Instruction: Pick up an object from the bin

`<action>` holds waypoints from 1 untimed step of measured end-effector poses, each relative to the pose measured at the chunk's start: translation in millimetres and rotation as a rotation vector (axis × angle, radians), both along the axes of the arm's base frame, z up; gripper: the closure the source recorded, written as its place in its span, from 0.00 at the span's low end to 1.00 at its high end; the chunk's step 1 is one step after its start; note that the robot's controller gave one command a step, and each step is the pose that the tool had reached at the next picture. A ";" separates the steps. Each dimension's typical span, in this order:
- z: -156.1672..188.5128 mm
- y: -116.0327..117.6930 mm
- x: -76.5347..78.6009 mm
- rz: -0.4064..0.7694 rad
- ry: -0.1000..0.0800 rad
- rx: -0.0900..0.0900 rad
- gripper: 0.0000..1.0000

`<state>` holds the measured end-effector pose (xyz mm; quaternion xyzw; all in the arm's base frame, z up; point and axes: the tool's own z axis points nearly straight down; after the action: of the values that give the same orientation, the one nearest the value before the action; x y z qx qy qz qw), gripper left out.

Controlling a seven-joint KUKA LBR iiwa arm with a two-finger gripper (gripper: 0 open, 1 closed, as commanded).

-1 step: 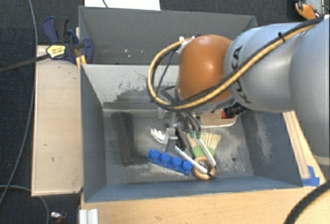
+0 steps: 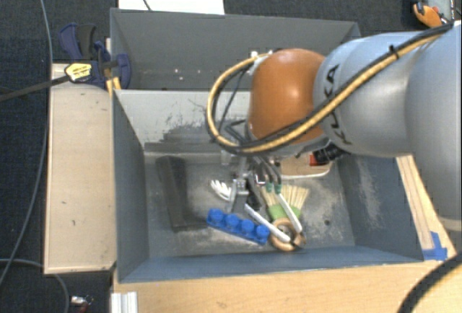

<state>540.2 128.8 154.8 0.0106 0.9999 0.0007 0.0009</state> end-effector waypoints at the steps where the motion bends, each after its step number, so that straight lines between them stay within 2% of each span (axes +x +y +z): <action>1: -73.6 7.7 -32.0 0.044 0.001 0.001 0.00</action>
Offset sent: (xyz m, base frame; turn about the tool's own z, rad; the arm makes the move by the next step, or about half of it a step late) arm -0.0472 0.0146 -0.0795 -0.0811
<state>508.2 136.4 81.1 -0.0114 0.9999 0.0011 0.0004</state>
